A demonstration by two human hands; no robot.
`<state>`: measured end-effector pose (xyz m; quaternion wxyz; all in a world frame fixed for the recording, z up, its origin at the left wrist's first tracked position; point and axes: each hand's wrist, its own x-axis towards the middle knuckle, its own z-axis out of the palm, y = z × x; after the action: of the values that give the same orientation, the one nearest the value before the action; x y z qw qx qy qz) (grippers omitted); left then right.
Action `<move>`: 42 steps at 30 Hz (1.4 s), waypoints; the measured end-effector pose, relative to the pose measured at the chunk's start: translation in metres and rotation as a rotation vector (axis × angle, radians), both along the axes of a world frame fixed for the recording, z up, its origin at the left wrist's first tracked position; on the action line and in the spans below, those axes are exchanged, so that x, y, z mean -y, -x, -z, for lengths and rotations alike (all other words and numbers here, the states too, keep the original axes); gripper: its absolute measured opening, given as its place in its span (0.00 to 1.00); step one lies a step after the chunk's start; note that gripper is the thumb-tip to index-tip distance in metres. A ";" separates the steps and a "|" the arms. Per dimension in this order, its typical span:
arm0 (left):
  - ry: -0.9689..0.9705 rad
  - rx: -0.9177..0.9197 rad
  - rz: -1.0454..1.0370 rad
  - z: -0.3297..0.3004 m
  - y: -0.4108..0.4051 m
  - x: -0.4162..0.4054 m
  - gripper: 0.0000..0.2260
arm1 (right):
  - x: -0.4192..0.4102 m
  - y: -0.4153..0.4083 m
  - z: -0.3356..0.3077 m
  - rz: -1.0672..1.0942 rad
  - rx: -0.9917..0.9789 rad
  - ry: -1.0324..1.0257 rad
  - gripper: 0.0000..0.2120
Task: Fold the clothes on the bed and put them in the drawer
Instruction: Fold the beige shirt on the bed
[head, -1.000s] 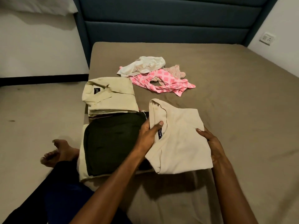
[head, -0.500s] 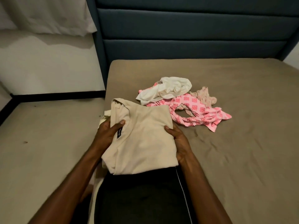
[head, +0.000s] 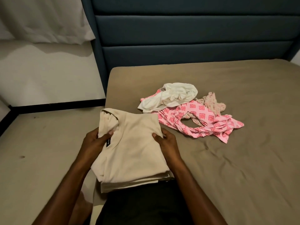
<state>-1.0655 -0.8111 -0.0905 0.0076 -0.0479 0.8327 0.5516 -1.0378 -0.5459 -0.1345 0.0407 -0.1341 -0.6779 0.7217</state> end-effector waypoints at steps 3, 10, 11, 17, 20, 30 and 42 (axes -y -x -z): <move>0.490 -0.012 -0.085 -0.005 -0.005 -0.002 0.27 | 0.006 -0.004 -0.004 0.033 0.103 -0.825 0.21; 0.999 -0.347 0.146 0.004 -0.006 -0.059 0.32 | 0.040 -0.006 0.000 0.049 -0.200 -1.249 0.32; 1.030 -0.325 0.200 0.020 -0.002 -0.061 0.33 | 0.041 -0.008 0.011 -0.020 -0.181 -1.233 0.32; 1.044 -0.319 0.248 0.054 0.004 -0.056 0.34 | 0.038 -0.007 0.041 -0.165 -0.104 -1.054 0.34; 1.048 -0.341 0.232 0.056 0.003 -0.056 0.33 | 0.037 -0.010 0.039 -0.175 -0.119 -1.039 0.34; 1.171 -0.247 0.071 0.006 -0.010 -0.142 0.23 | -0.061 0.048 0.049 0.280 -0.106 -1.235 0.32; -0.454 0.392 0.011 -0.002 -0.029 -0.297 0.20 | -0.173 -0.049 0.040 0.208 -0.046 0.650 0.27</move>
<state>-1.0364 -0.5138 -0.0886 0.1817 -0.1458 0.6711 0.7038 -0.9884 -0.3729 -0.1743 0.0843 -0.1922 -0.3942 0.8948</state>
